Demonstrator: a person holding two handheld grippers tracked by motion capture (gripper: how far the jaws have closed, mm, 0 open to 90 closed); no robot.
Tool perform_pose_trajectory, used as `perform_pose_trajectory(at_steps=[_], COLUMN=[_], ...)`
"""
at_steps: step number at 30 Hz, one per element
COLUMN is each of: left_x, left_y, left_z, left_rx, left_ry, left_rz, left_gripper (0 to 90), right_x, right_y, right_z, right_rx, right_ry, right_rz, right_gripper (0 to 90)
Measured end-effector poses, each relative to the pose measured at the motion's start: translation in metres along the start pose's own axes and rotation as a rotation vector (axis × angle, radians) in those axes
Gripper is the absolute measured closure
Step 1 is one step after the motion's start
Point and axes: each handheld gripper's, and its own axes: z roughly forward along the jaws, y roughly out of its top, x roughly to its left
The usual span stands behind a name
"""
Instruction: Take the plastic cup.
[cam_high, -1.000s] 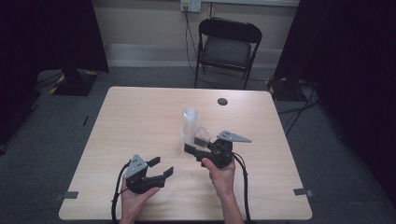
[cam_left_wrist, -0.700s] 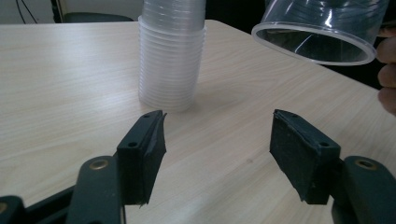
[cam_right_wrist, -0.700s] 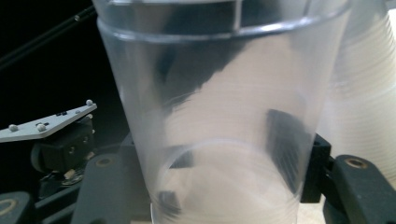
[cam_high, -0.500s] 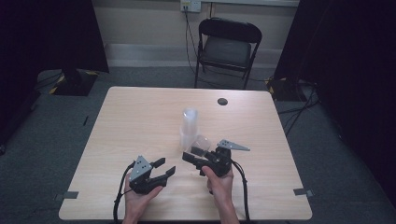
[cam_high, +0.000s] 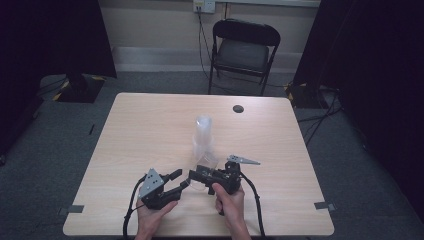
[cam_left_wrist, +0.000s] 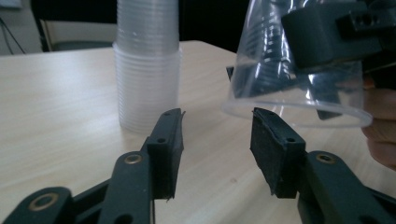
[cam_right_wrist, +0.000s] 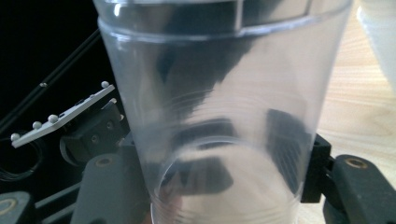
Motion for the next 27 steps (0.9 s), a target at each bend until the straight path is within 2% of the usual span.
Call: perform_pose_trajectory(at_steps=[8, 12, 14, 21, 27], left_x=[-0.006, -0.008, -0.009, -0.012, -0.014], left_y=[-0.001, -0.001, -0.001, -0.001, 0.000], left_z=[0.002, 0.004, 0.005, 0.009, 0.006], left_rx=[-0.038, -0.052, -0.061, -0.077, -0.119], left_ry=[-0.006, -0.011, -0.009, -0.002, 0.024], left_rz=[0.018, 0.022, 0.025, 0.037, 0.035], left_gripper=[60.7, 61.7, 61.9, 62.9, 69.2], right_x=[-0.002, -0.001, -0.001, 0.003, 0.003], right_y=[-0.002, -0.003, -0.003, -0.004, -0.003], right_z=[0.004, 0.008, 0.009, 0.015, 0.015], right_rx=[0.029, 0.040, 0.056, 0.083, 0.084], right_ry=[0.026, 0.037, 0.050, 0.060, 0.081], right_rz=[0.078, 0.098, 0.127, 0.141, 0.167], right_gripper=[37.5, 37.6, 37.7, 37.9, 37.9])
